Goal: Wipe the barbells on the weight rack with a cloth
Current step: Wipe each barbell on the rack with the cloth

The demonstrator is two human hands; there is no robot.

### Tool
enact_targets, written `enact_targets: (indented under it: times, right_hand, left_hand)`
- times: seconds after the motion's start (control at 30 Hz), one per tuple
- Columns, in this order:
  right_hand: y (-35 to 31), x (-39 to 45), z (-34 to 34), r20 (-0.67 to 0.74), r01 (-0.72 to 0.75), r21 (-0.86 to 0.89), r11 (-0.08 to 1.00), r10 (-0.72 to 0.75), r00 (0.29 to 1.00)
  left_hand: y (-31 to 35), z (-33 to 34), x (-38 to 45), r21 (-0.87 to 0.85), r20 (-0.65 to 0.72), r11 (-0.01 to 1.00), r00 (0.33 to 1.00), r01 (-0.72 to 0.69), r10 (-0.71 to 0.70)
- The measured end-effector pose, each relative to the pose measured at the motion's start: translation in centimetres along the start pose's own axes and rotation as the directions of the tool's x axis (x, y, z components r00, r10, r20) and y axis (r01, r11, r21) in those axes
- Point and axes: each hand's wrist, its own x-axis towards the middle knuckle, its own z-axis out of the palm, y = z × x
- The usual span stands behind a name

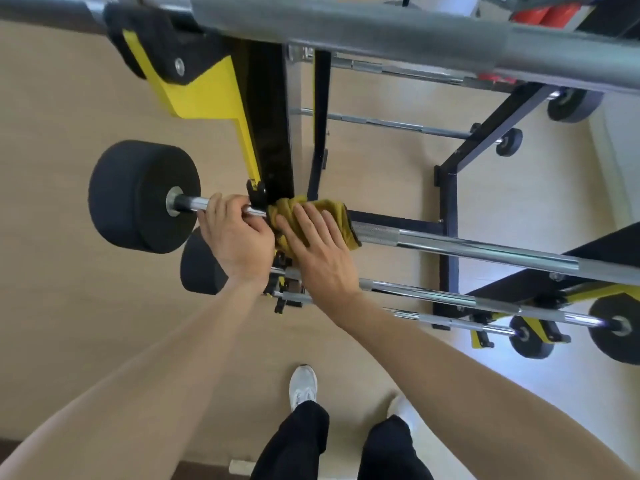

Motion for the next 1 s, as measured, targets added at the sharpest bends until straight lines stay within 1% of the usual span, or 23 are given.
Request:
enact_targets:
  times: [0.07,0.1,0.13,0.17,0.2,0.23,0.3,0.33,0.37,0.4,0.43,0.47,0.53,0.67,0.73,0.8,0.87,0.9,0.93,1.0]
  right_hand:
    - [1.4,-2.4,1.5,0.017,0.106,-0.042,0.993,-0.105,0.994]
    - [2.1,-3.6,2.4,0.034,0.141,-0.049,0.989,-0.14,0.99]
    - [2.9,-4.6,3.4,0.049,0.152,-0.041,0.988,-0.149,0.988]
    - [3.8,-5.3,4.6,0.056,0.132,-0.024,0.991,-0.131,0.99]
    - [4.8,-5.7,6.0,0.065,0.087,-0.001,0.996,-0.087,0.994]
    - [6.0,-5.9,7.6,0.081,0.032,0.022,0.999,-0.034,0.996]
    - [8.3,-5.9,11.1,0.169,-0.083,0.078,0.994,0.069,0.983]
    - [9.5,-5.8,13.0,0.244,-0.139,0.102,0.985,0.111,0.963]
    - [10.4,-5.7,15.1,0.344,-0.173,0.116,0.978,0.123,0.931]
    - [11.1,-5.8,16.9,0.448,-0.167,0.104,0.98,0.104,0.888]
    - [11.5,-5.9,18.4,0.518,-0.127,0.073,0.989,0.071,0.853]
    - [11.7,-6.0,19.3,0.541,-0.081,0.05,0.995,0.041,0.84]
    - [11.7,-6.2,19.8,0.539,-0.047,0.048,0.998,0.014,0.842]
    - [11.5,-6.0,20.4,0.497,-0.012,0.072,0.997,-0.025,0.868]
    - [9.3,-4.6,21.2,0.446,0.024,0.056,0.998,-0.047,0.894]
    - [6.2,-2.8,22.2,0.412,0.063,0.026,0.998,-0.068,0.908]
    - [4.7,-1.9,22.9,0.378,0.104,-0.042,0.994,-0.08,0.922]
    - [4.8,-1.9,23.0,0.36,0.12,-0.058,0.991,-0.091,0.929]
    - [5.5,-2.1,23.1,0.343,0.124,-0.041,0.991,-0.102,0.934]
    - [7.9,-3.4,22.6,0.343,0.071,0.002,0.997,-0.067,0.937]
  left_hand:
    - [0.5,-0.1,-0.7,-0.099,-0.034,0.992,0.996,0.083,-0.086]
    - [0.8,-0.1,-1.7,-0.15,-0.102,0.983,0.988,0.103,-0.119]
    - [1.0,-0.2,-3.0,-0.186,-0.202,0.979,0.972,0.087,-0.125]
    - [1.1,0.1,-4.9,-0.208,-0.286,0.977,0.953,0.038,-0.098]
    - [1.0,0.4,-7.2,-0.215,-0.327,0.976,0.944,-0.022,-0.051]
    - [0.7,0.9,-9.6,-0.21,-0.322,0.975,0.947,-0.069,-0.002]
    - [-1.0,2.5,-13.9,-0.177,-0.228,0.981,0.973,-0.084,0.042]
    - [-2.3,3.6,-15.6,-0.156,-0.162,0.986,0.986,-0.058,0.032]
    - [-3.8,4.9,-16.9,-0.129,-0.09,0.992,0.996,-0.018,0.007]
    - [-5.2,6.0,-17.7,-0.101,-0.014,0.995,0.999,0.028,-0.029]
    - [-6.5,7.0,-18.0,-0.077,0.05,0.994,0.996,0.074,-0.07]
    - [-7.7,7.9,-17.9,-0.055,0.094,0.992,0.99,0.111,-0.105]
    - [-9.5,9.6,-16.7,-0.003,0.133,0.989,0.98,0.148,-0.146]
    - [-10.6,13.6,-11.8,0.103,0.15,0.992,0.985,0.071,-0.086]
    - [-11.1,16.3,-9.6,0.197,0.169,0.979,0.982,0.049,-0.083]
    - [-12.0,18.7,-8.5,0.316,0.231,0.948,0.965,0.044,-0.122]
    - [-12.9,20.0,-8.4,0.461,0.316,0.887,0.936,-0.01,-0.154]
    - [-13.2,20.0,-8.5,0.5,0.342,0.865,0.928,-0.048,-0.147]
    - [-13.4,19.8,-8.5,0.509,0.362,0.856,0.924,-0.087,-0.121]
    - [-13.5,19.4,-8.4,0.489,0.416,0.858,0.907,-0.158,-0.07]
